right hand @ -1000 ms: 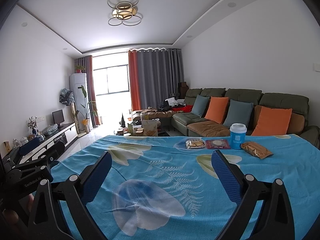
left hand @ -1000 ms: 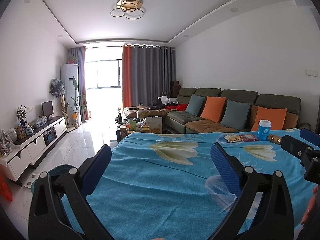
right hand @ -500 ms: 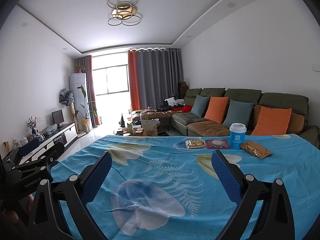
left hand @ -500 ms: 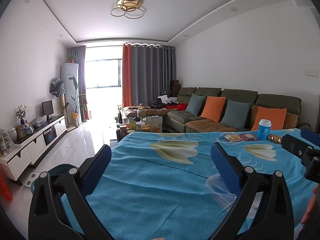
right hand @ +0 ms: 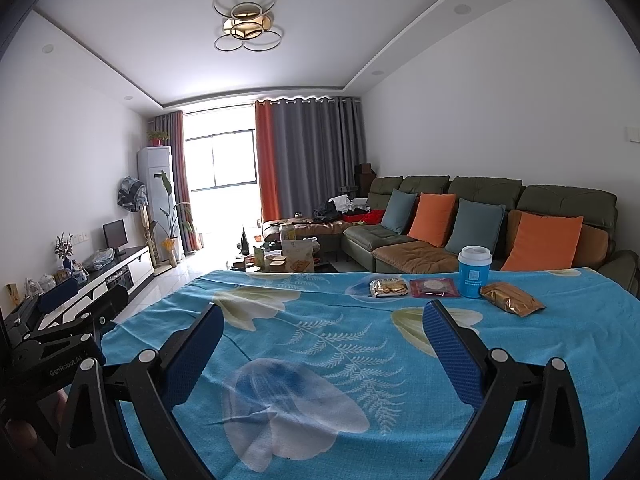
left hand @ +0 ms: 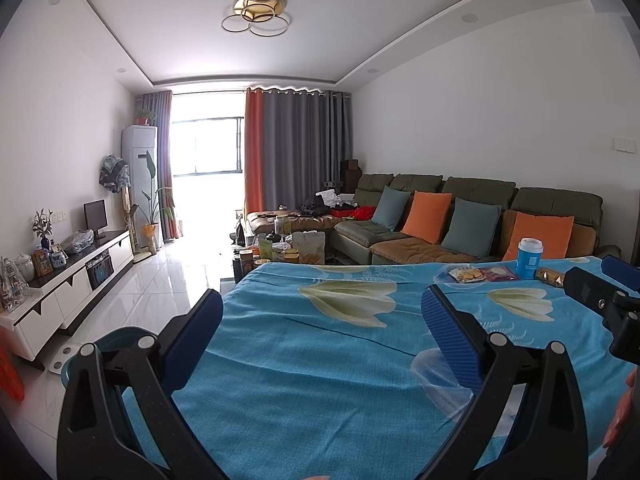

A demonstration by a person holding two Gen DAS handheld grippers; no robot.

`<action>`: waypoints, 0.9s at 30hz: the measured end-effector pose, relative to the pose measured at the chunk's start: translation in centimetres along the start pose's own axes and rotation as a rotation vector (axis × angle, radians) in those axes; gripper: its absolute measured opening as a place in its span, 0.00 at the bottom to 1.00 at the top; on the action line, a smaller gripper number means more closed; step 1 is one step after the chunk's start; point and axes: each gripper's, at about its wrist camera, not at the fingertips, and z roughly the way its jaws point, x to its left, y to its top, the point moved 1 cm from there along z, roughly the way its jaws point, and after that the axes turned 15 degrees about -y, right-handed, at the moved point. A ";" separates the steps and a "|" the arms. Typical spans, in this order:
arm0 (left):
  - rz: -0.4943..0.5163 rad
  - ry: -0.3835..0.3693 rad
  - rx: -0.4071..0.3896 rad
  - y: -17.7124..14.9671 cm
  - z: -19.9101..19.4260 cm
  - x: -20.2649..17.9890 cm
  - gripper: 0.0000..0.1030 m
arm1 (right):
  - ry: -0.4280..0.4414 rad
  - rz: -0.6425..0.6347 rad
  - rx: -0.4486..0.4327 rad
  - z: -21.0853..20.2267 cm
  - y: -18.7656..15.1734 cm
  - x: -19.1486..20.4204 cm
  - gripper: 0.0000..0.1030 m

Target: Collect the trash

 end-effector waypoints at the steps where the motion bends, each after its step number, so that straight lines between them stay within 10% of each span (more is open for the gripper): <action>1: 0.000 0.001 0.000 0.0 0.0 0.0 0.95 | 0.000 0.000 0.000 0.0 0.0 0.0 0.93; 27: 0.004 0.003 0.009 -0.6 0.0 0.0 0.95 | -0.001 0.002 0.000 0.0 0.0 0.0 0.93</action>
